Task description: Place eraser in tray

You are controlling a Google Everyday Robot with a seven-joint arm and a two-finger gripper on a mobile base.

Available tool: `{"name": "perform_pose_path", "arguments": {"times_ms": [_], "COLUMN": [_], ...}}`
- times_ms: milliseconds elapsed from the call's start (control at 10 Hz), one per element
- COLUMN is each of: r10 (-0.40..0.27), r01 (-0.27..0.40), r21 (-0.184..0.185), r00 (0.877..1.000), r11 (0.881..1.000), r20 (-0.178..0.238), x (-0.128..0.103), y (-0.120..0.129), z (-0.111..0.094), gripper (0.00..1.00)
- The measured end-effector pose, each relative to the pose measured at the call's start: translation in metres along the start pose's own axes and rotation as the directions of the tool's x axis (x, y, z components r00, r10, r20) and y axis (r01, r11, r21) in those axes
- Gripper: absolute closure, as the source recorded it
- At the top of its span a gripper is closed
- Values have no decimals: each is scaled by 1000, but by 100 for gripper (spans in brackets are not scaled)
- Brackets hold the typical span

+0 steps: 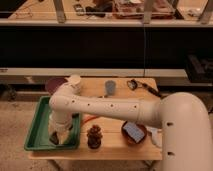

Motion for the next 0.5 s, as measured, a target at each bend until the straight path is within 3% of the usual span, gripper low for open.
{"name": "perform_pose_path", "arguments": {"times_ms": [500], "r10": [108], "r01": [-108], "r21": [-17], "r00": [994], "r11": [994], "r20": [-14], "x": [-25], "y": [7], "z": [-3], "gripper": [20]}}
